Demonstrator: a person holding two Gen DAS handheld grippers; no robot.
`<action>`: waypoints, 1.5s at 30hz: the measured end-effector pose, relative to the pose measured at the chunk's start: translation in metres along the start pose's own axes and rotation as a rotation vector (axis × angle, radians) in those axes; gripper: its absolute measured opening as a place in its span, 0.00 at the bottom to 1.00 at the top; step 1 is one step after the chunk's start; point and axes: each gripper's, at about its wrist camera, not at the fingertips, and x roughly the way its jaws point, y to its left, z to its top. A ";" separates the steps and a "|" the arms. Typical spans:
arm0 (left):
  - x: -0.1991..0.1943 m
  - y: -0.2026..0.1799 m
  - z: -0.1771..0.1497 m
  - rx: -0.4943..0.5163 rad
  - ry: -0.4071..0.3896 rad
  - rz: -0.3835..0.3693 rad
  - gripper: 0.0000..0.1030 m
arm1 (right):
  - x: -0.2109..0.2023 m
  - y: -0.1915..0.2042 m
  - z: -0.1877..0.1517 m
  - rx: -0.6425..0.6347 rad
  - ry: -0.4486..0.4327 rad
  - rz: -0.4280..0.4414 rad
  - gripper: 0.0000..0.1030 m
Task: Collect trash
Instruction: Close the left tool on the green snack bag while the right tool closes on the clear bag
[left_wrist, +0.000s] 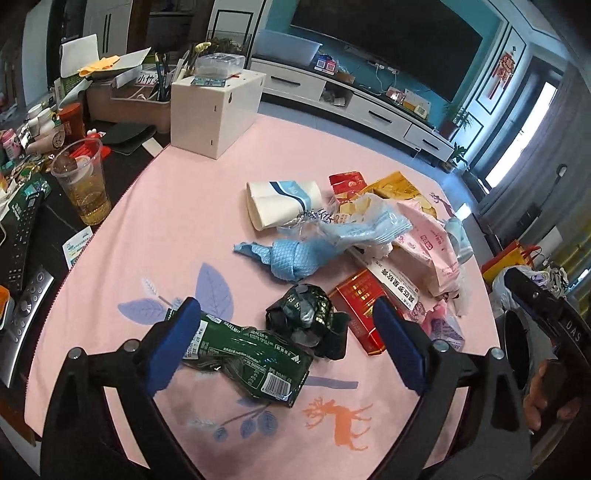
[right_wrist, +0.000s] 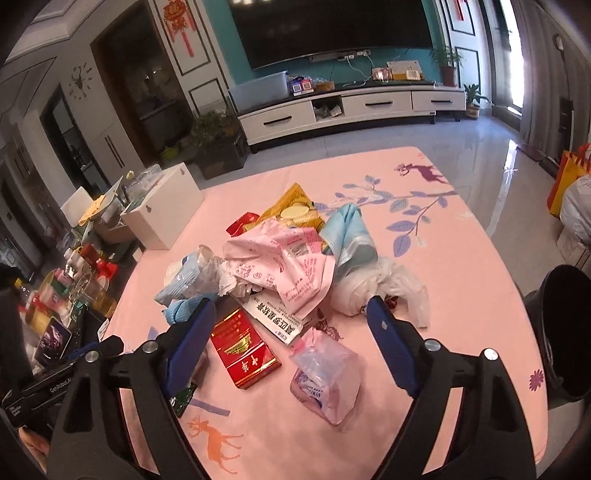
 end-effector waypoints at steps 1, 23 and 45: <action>0.000 -0.001 0.000 0.004 -0.003 0.004 0.90 | 0.002 0.000 -0.001 -0.001 0.010 0.007 0.81; 0.003 0.003 -0.001 0.022 -0.007 0.088 0.90 | 0.020 0.006 -0.010 -0.034 0.057 0.003 0.81; 0.052 0.044 -0.019 -0.068 0.218 0.076 0.90 | 0.074 -0.009 -0.033 -0.066 0.256 -0.019 0.72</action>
